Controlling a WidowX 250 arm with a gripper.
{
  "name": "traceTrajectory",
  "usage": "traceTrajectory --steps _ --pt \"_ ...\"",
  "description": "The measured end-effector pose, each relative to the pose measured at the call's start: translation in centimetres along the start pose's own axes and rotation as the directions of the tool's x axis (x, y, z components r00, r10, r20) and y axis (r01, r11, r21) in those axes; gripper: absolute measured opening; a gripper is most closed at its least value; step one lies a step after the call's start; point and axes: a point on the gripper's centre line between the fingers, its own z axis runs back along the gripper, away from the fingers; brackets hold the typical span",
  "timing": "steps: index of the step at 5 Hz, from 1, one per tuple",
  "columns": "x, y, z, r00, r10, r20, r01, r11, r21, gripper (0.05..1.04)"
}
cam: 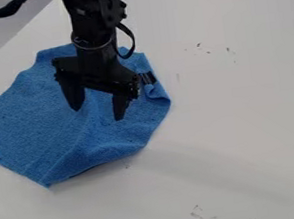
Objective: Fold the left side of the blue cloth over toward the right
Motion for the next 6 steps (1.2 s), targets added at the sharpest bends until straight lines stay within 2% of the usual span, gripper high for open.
traceTrajectory --steps 1,2,4,5,6 --pt "-0.3 -0.1 -0.6 1.0 -0.008 -0.023 0.008 1.0 0.0 1.0" --pt "-0.7 3.2 -1.5 0.999 0.031 -0.026 -0.03 0.999 0.009 1.0" --pt "-2.4 12.4 -2.5 0.992 0.127 0.001 -0.127 0.99 0.068 1.0" --pt "-3.3 15.8 -4.6 0.984 0.176 -0.016 -0.175 0.982 0.068 1.0" --pt "-4.0 18.9 -6.0 0.977 0.211 0.015 -0.211 0.972 0.1 1.0"
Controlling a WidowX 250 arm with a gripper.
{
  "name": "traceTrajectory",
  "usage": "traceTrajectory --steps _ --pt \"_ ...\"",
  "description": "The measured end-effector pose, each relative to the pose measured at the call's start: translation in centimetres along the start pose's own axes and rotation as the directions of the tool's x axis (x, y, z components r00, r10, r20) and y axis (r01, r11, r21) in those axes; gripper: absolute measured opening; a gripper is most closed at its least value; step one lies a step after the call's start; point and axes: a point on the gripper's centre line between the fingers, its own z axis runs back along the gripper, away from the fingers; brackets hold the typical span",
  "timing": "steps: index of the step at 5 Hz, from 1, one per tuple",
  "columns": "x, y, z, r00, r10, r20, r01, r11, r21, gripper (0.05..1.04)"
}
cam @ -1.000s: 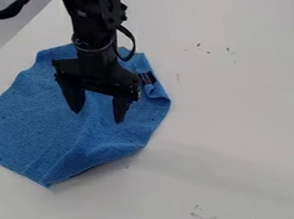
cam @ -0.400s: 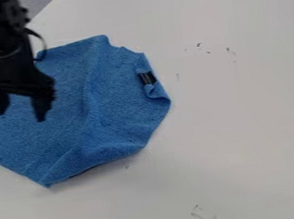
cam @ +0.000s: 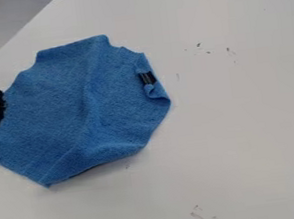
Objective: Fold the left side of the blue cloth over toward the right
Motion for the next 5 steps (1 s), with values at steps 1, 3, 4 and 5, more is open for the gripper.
traceTrajectory --steps 1,3,4,5 --pt "0.6 2.0 -1.5 1.0 0.012 0.009 -0.012 1.0 0.013 1.0" --pt "1.5 2.5 -3.6 1.0 -0.008 0.002 0.008 1.0 -0.015 1.0" --pt "1.9 2.4 -3.7 1.0 -0.009 0.008 0.01 1.0 -0.03 0.95" --pt "2.2 2.1 -3.9 1.0 -0.009 0.012 0.009 1.0 -0.024 0.694"
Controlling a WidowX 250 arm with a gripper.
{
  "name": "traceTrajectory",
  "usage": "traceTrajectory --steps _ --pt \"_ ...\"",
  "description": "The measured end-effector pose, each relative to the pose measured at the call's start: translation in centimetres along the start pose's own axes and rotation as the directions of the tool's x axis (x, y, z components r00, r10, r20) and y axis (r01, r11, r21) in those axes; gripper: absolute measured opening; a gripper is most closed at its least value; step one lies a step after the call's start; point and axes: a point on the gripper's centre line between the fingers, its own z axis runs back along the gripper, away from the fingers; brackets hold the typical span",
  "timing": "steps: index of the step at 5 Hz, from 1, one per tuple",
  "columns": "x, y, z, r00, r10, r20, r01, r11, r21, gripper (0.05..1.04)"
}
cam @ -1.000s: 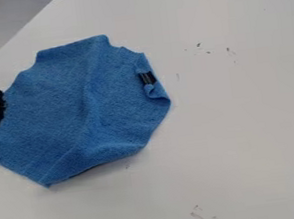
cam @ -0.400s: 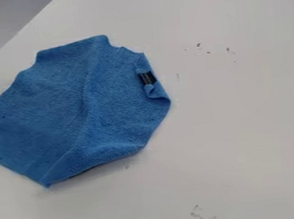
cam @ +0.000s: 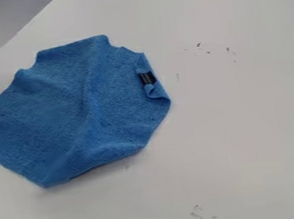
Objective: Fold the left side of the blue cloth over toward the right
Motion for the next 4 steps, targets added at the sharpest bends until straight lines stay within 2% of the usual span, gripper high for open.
traceTrajectory --steps 1,2,3,4 --pt "0.2 -0.4 -0.1 1.0 -0.006 -0.008 0.006 1.0 -0.009 0.41" --pt "0.1 -0.5 -0.3 1.0 -0.014 -0.012 0.014 1.0 -0.015 0.208" --pt "-0.4 -0.6 -0.1 1.0 -0.022 -0.013 0.022 1.0 -0.014 0.089" --pt "-2.6 0.8 1.3 0.998 0.013 -0.059 -0.012 1.0 0.023 0.059"
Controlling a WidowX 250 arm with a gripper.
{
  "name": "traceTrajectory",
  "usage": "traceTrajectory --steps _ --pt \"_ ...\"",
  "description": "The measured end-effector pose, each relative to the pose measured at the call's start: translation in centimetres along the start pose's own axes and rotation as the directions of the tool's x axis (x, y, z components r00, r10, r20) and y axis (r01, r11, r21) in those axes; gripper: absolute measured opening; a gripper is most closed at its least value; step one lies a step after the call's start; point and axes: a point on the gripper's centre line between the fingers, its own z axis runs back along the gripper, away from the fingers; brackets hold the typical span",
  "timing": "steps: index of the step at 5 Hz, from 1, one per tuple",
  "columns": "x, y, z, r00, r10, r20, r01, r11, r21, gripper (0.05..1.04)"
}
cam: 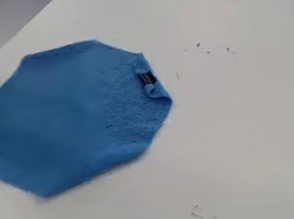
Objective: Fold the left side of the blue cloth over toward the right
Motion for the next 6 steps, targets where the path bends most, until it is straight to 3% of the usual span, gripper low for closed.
traceTrajectory --steps 1,2,3,4,6 --pt "-0.8 1.7 3.9 1.0 0.021 0.006 -0.021 0.995 0.098 0.057" --pt "-0.6 1.0 7.3 1.0 0.013 0.022 -0.016 0.986 0.165 0.057" --pt "0.7 -2.5 8.8 0.999 -0.034 0.017 0.03 0.986 0.166 0.057" --pt "2.2 -7.5 9.8 0.997 -0.068 0.025 0.064 0.989 0.136 0.057" --pt "3.6 -16.2 5.3 0.99 -0.138 -0.035 0.137 0.99 -0.024 0.057"
